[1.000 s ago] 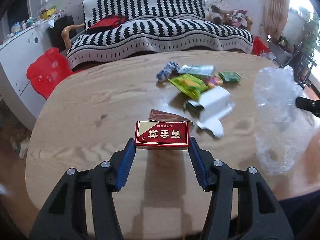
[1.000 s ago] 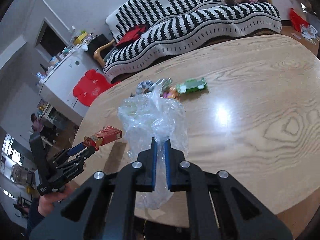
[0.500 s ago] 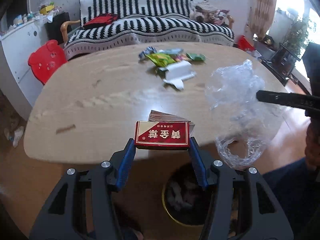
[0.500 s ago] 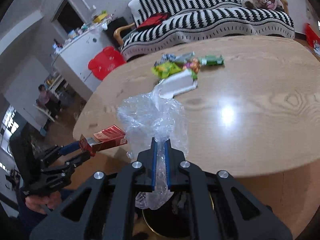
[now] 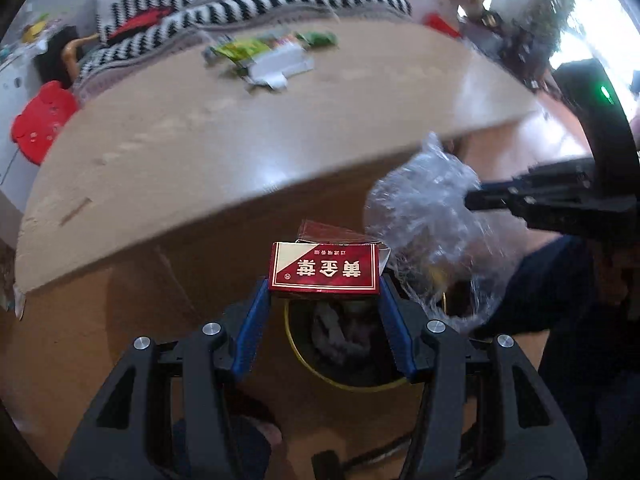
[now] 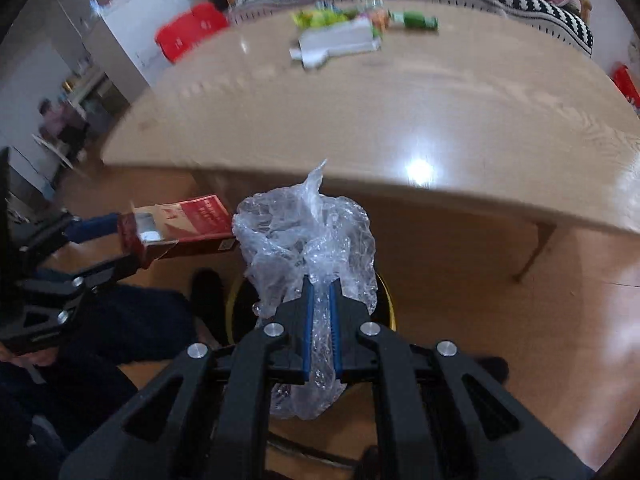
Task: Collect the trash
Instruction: 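Carry the box and plastic wrap over the bin and open both grippers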
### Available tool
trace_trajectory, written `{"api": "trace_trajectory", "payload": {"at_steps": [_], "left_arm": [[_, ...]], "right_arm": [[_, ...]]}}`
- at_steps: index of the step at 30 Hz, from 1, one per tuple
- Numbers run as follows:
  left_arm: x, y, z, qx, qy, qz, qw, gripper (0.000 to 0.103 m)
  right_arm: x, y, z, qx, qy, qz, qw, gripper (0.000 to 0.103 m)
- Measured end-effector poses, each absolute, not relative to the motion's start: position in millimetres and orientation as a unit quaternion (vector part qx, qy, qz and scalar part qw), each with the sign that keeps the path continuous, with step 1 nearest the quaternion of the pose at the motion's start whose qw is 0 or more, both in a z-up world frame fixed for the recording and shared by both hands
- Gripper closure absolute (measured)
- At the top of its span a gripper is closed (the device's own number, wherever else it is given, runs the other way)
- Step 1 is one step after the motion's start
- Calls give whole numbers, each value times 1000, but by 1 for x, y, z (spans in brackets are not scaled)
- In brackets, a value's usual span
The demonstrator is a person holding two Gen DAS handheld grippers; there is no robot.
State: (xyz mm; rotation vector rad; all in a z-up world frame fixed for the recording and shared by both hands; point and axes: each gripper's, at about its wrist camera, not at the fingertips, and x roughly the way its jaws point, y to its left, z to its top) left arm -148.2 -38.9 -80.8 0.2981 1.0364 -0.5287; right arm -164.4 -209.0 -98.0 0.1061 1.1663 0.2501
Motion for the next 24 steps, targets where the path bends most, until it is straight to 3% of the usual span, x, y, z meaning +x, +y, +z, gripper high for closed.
{"api": "trace_trajectory", "payload": {"at_steps": [7,22,24], "left_arm": [[-149,-51,-108,159,526,-254,796,50],[-147,-56,-109,165,530,-252,793,50],[-146,-56,-110,166,531,-251,792,45]], "right_arm": [[-160,-199,-115,31,575,114,809,95],[-159,-195,-106,30,569,117,813,95],[-158,-196,-108,31,572,114,812,94]]}}
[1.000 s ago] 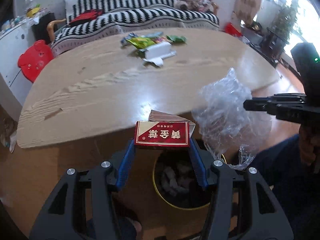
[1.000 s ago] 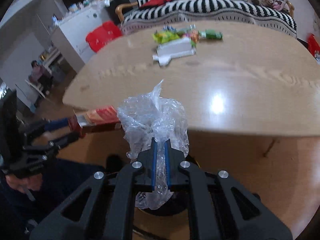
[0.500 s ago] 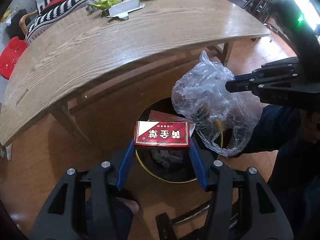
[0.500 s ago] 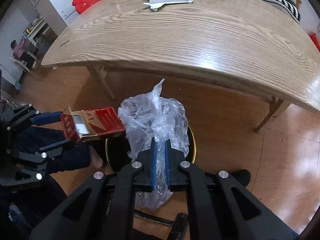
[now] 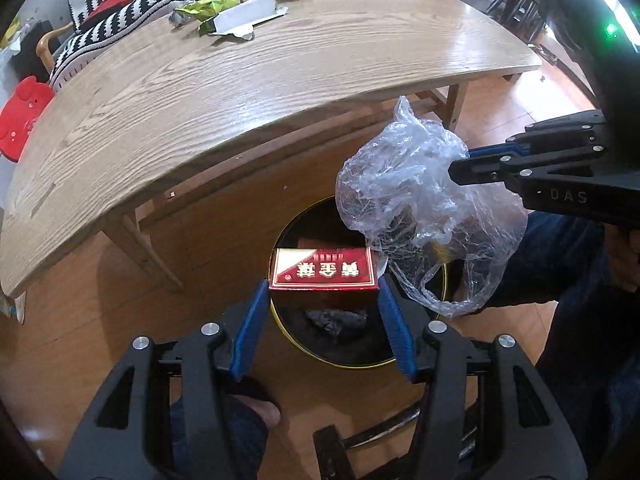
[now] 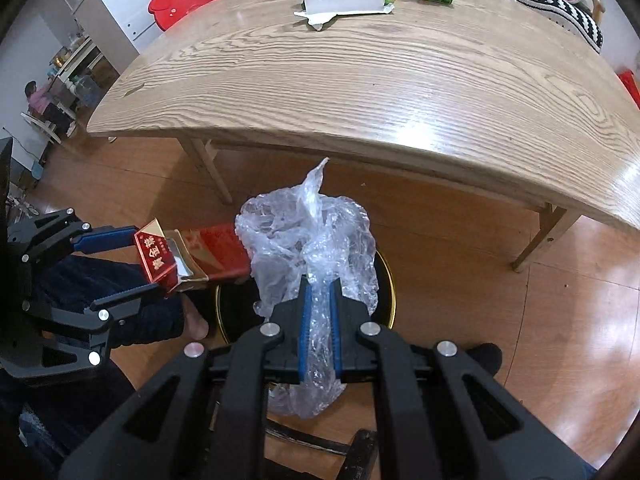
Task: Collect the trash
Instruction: 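Carry the box and plastic wrap over the bin and open both grippers, then move both tools back over the table toward the white paper and green tray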
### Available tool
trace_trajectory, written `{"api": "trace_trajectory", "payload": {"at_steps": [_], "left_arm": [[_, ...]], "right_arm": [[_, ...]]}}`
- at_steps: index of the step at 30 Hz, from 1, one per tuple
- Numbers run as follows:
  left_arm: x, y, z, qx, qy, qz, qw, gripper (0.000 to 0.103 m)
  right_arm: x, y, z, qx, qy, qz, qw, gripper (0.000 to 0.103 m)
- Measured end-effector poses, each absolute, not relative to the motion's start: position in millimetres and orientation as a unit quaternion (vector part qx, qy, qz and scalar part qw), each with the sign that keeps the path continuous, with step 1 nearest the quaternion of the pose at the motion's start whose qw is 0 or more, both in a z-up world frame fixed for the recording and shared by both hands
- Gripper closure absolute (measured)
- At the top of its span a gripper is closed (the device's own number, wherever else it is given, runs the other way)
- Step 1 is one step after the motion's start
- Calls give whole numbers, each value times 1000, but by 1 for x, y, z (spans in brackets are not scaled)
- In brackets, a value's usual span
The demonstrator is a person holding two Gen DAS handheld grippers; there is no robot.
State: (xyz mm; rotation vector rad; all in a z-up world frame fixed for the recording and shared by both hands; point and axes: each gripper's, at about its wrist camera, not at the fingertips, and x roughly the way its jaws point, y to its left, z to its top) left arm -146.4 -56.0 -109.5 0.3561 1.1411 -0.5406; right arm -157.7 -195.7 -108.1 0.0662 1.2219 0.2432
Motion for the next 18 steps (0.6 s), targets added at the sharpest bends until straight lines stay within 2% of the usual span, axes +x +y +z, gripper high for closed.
{"api": "trace_trajectory", "payload": {"at_steps": [1,3,4,6,7,8,18], "left_arm": [[-146,-56,-110,166,531,-250,792,35],[-147,-56,-109,166,529,-250,794,33],[-147,-56,-109,167,528,-251,794,33],[-147,-55,-109,169,527,-251,794,30],[-147,-55,-109,170,527,-250,794,28],[-147,-55,-108,170,527,-249,795,28],[-144,-51,-106,160,527,-240,799,26]], "right_arm": [[-157,-196,-109,31,573,111,811,94],[-156,-196,-109,33,574,110,811,94],[-156,-196,-109,34,574,110,810,91],[-156,-197,-108,35,572,108,812,61],[-156,-197,-107,37,568,108,815,29],[-158,-197,-104,39,561,110,820,24],[-160,-192,-95,33,548,114,828,24]]}}
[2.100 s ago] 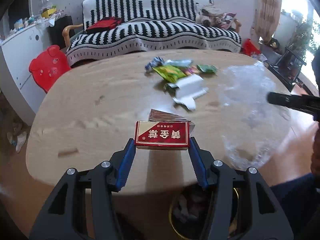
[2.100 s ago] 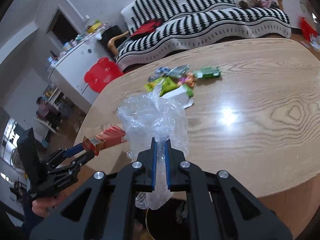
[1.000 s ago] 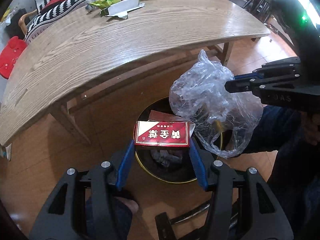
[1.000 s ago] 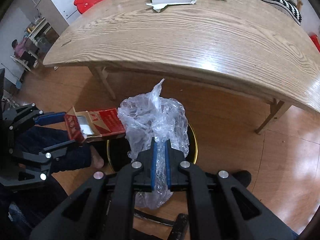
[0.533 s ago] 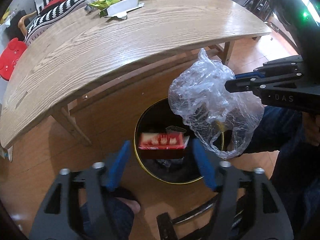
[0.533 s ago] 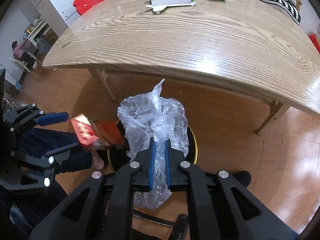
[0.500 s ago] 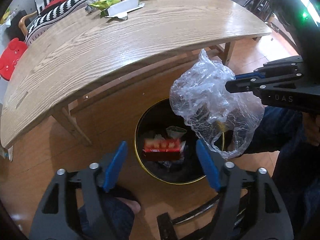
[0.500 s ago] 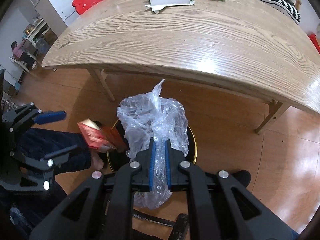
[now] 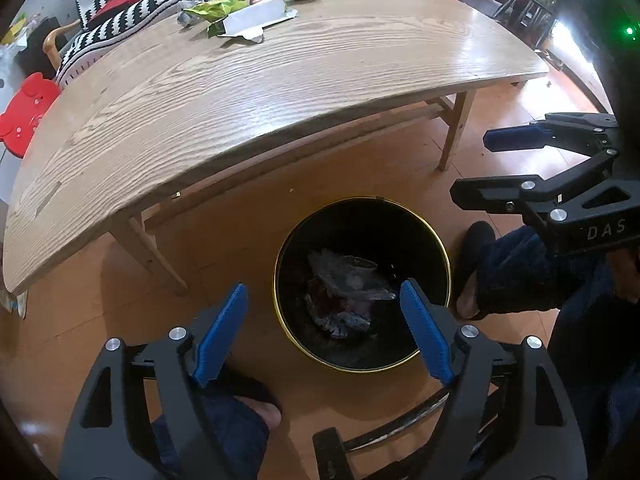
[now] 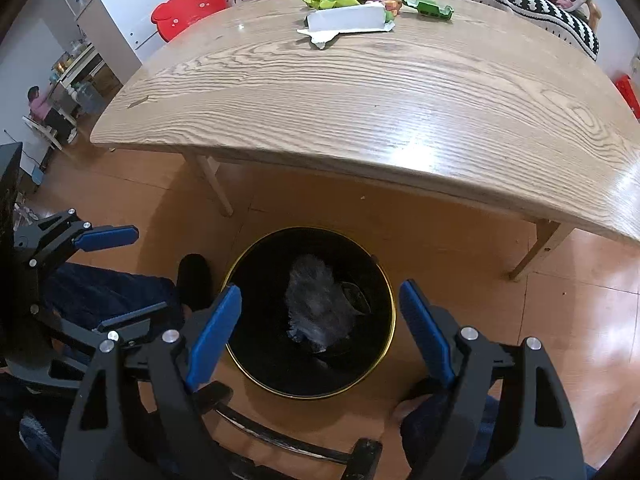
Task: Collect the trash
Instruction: 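Move both tools back over the table toward the white paper and green tray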
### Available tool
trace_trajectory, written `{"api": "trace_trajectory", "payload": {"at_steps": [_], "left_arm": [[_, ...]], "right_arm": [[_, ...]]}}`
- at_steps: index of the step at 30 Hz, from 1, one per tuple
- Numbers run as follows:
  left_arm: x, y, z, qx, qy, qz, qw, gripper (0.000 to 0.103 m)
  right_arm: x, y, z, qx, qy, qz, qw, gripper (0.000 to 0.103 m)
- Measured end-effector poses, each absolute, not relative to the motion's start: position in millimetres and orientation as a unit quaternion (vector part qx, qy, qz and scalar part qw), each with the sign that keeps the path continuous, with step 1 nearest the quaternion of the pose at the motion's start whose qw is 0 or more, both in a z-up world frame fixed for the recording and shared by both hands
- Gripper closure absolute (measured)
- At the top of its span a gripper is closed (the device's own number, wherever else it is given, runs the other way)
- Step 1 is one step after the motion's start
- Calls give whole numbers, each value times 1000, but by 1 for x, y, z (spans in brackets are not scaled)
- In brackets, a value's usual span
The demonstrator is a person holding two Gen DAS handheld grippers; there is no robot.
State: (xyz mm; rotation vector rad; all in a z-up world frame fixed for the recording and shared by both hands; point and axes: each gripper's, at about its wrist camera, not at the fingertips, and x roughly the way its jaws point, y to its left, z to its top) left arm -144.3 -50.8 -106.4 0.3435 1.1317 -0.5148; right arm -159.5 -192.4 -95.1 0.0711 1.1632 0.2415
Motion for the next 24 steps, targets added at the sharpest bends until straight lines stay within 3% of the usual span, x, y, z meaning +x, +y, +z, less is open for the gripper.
{"api": "trace_trajectory", "payload": {"at_steps": [15,24], "left_arm": [[-136,-42,-78,113,497,-246,824,23],[-63,-47,-31,84,437,-210,870,14]], "right_arm": [[-161,-197,-65,60,495,125,858,24],[-99,-238,-6,124,429,94,890,20]]}}
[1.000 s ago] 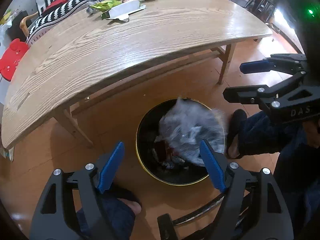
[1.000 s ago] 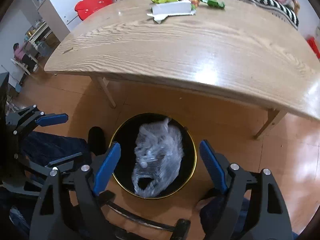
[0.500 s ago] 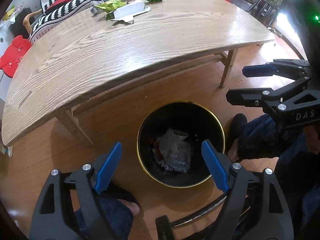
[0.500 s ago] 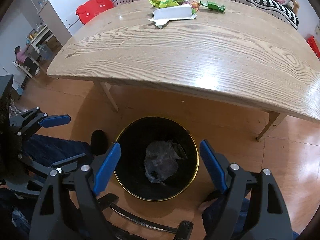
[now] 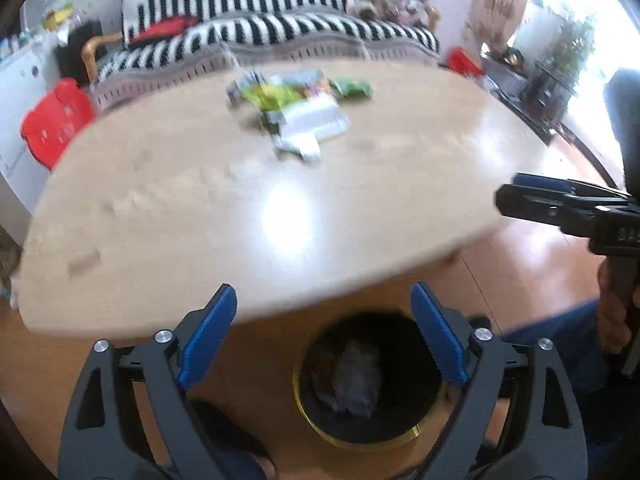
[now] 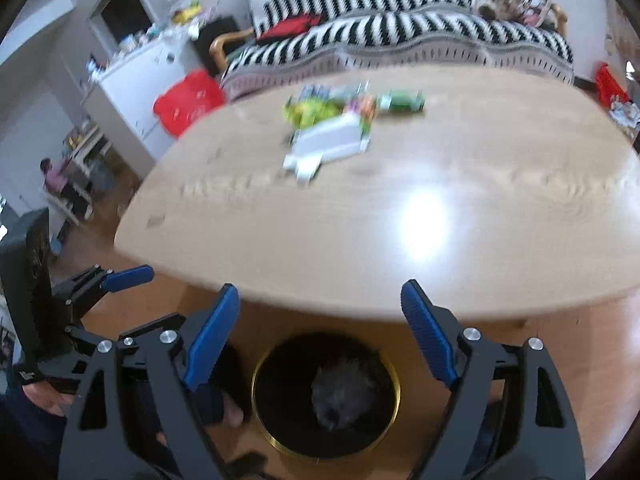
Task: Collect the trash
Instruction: 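Move both tools back over the table toward the white paper and green tray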
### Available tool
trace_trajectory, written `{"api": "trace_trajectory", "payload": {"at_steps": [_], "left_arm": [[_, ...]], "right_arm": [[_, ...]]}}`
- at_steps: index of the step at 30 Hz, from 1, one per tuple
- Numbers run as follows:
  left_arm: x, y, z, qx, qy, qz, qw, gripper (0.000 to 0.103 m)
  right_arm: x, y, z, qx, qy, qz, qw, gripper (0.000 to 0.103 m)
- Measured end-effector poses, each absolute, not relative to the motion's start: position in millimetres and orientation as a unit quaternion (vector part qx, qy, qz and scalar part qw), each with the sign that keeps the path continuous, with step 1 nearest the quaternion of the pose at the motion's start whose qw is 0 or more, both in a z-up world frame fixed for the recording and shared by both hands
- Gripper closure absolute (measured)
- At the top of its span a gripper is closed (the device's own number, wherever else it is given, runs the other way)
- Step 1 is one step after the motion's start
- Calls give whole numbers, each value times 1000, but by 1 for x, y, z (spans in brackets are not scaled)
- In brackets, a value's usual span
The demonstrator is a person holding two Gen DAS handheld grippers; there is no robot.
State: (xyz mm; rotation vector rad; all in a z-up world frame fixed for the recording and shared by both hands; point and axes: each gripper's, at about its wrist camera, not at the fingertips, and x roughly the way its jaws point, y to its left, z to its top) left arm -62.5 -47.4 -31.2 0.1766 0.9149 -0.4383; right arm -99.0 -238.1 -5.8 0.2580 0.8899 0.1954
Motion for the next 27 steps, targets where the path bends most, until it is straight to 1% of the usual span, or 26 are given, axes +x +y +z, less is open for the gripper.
{"api": "trace_trajectory", "payload": {"at_steps": [1,5,8,12,16,18,24,27], "left_arm": [[-52,-49,-28,85,431,-207,874,11],[2,-63,-19,87,404,-202,888,9],[45,-74,-24,87,397,-206,890,9],[103,-91,-44,101,408,-216,881,9],[143,-102,-70,103,421,-214,875,9],[154,-104,-78,97,424,-215,874,9],[176,-119,-100,98,433,-241,863,9],[181,-126,-107,101,433,-238,863,9]], "right_arm": [[-87,-244,-1,132,423,89,892,19],[-40,-264,6,150,413,72,896,18],[-8,-277,3,157,416,73,893,18],[33,-287,-8,152,425,76,889,18],[67,-291,-23,123,432,68,891,18],[89,-301,-32,128,435,65,889,17],[155,-338,-67,214,459,56,860,16],[182,-337,-79,222,470,64,852,16]]}}
